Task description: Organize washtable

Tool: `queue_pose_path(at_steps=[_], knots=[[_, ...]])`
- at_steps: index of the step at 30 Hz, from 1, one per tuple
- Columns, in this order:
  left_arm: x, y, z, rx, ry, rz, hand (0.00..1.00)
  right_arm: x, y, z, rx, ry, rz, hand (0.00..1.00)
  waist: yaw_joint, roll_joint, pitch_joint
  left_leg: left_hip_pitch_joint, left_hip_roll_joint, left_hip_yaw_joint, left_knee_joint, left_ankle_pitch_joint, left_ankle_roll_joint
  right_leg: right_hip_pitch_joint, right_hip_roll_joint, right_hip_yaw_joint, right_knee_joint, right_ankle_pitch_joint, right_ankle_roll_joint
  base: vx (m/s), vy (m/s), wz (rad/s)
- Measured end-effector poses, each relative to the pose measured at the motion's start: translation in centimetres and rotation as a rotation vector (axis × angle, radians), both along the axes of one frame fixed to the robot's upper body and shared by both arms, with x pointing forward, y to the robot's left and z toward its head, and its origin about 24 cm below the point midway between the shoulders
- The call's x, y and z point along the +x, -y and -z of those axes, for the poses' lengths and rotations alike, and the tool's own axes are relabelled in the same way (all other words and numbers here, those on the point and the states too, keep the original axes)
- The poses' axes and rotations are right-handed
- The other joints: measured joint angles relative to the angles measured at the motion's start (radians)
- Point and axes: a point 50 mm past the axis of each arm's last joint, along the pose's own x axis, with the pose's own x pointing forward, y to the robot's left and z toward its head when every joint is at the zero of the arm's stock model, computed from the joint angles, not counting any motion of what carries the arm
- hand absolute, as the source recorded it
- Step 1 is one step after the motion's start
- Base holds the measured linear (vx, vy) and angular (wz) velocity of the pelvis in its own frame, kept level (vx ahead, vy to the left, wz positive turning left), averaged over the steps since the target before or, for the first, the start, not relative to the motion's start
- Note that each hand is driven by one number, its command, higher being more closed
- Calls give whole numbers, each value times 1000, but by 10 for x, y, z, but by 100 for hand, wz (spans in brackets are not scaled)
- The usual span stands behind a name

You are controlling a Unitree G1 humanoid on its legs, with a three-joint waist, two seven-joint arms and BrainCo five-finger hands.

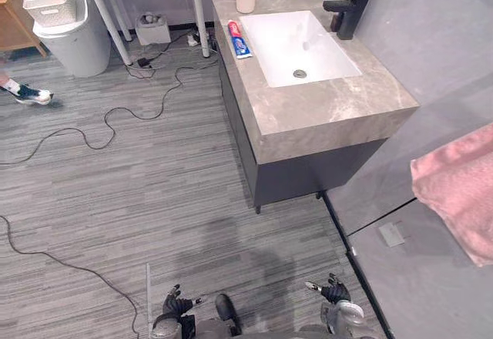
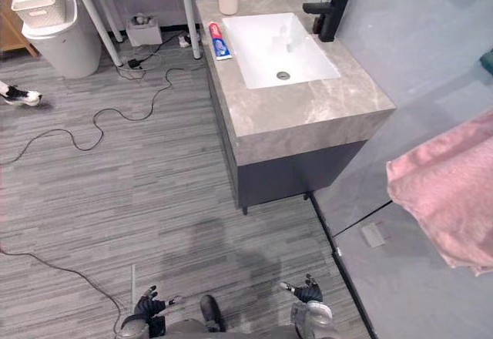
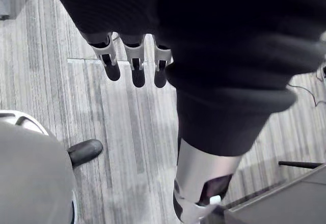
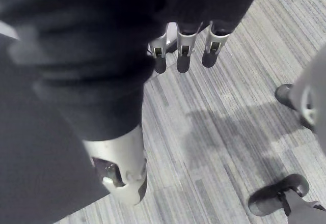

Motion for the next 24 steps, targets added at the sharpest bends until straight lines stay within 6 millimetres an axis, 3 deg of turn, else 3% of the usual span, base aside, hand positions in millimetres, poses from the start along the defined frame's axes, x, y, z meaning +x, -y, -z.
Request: queue_pose_path(at_steps=[1, 2, 4, 5, 6, 8, 9, 10, 11, 12, 13, 16, 17, 18, 20, 21, 22, 24], knots=[[2, 1, 0, 5, 1, 26, 0, 0, 3, -1, -10, 3, -3, 0, -10, 8, 12, -1, 4, -54, 11, -9, 14, -65, 48, 144, 84, -59, 1, 273, 97, 113], [2, -2, -1, 13, 1, 24, 0, 0, 3, -1, -12, 8, -5, 0, -10, 23, 22, 3, 17, -98, 13, -12, 19, -118, 149, 267, 99, -125, 26, 249, 72, 113], [3, -3, -1, 13, 1, 14, 0, 1, 3, -2, -13, 23, -1, 0, -12, 27, 24, 19, 30, -163, 18, -21, 27, -176, 271, 369, 62, -190, 17, 242, 31, 99], [0, -3, 0, 12, -9, 11, 0, 0, 3, -2, -12, 25, 1, 0, -13, 25, 25, 31, 31, -179, 18, -27, 21, -185, 299, 388, 33, -197, 22, 253, -4, 111], [-3, -5, 1, 8, -15, -16, 0, 0, 1, -2, -3, 27, 11, 0, -16, 15, 24, 53, 26, -190, 42, -50, -8, -188, 325, 419, -35, -200, 3, 246, -35, 100], [-5, -8, 1, -6, -3, -104, 0, -6, -3, -2, 12, 31, 27, 0, 1, -10, 20, 29, 27, -192, 224, -162, -69, -161, 318, 412, -155, -128, -17, 276, -80, 82], [-4, -15, -2, 2, 19, -145, 0, -6, -9, -3, 25, 47, 26, 0, 9, -38, 9, -95, 52, -148, 514, -242, -165, -159, 296, 410, -218, -63, -27, 261, -161, 81], [2, -12, -4, -17, 55, -183, 0, -1, -9, -6, 21, 71, 22, 0, 3, -20, 9, -241, 142, -124, 835, -247, -185, -137, 308, 372, -218, -105, -35, 246, -130, 70], [7, -9, -6, -25, 83, -191, 0, 2, -6, -8, 11, 81, 24, 0, 14, -2, 17, -294, 191, -113, 942, -254, -182, -126, 324, 371, -220, -124, -42, 214, -48, 27], [14, -3, -9, -42, 118, -200, 0, 5, -1, -9, 0, 86, 27, 0, 37, 30, 31, -351, 278, -93, 1016, -280, -139, -99, 345, 367, -223, -136, -39, 267, 61, -9], [15, -1, -9, -51, 119, -204, 0, 9, 0, -11, -4, 94, 23, 0, 39, 41, 31, -373, 328, -88, 974, -291, -124, -74, 346, 367, -238, -140, -23, 337, 86, -9], [18, -1, -10, -49, 127, -202, 0, 14, -7, -12, 13, 105, 34, 0, 43, 30, 31, -375, 360, -135, 709, -279, -143, -40, 313, 402, -282, -135, 12, 344, 181, -26], [23, -2, -12, -46, 139, -191, 0, 14, -10, -10, 16, 89, 38, 0, 52, 17, 30, -376, 352, -193, 535, -238, -193, -31, 278, 429, -310, -128, 45, 320, 307, -47], [25, -1, -12, -45, 140, -184, 0, 13, -10, -9, 17, 81, 38, 0, 57, 15, 27, -375, 351, -211, 470, -221, -211, -30, 264, 442, -320, -127, 57, 398, 455, -52], [26, -1, -11, -33, 124, -160, 0, 8, -9, -5, 16, 49, 40, 0, 55, 18, 21, -357, 335, -200, 399, -91, -239, -7, 210, 471, -351, -136, 110, 314, 439, -32], [27, 0, -10, -30, 115, -142, 0, 2, -6, -1, 15, 20, 47, 0, 52, 1, 16, -359, 286, -206, 448, -62, -209, 12, 164, 488, -359, -139, 116, 282, 397, -19], [28, -1, -11, -23, 118, -133, 0, 0, -6, 0, 19, 8, 51, 0, 51, -12, 13, -359, 261, -202, 475, -78, -183, 12, 139, 506, -345, -132, 107, 348, 499, -7], [26, -4, -9, -11, 92, -114, 0, -1, -7, 1, 35, 8, 89, 0, 25, -35, 9, -320, 200, -176, 519, -147, -126, -42, 76, 555, -174, -50, 40, 405, 551, -2]])
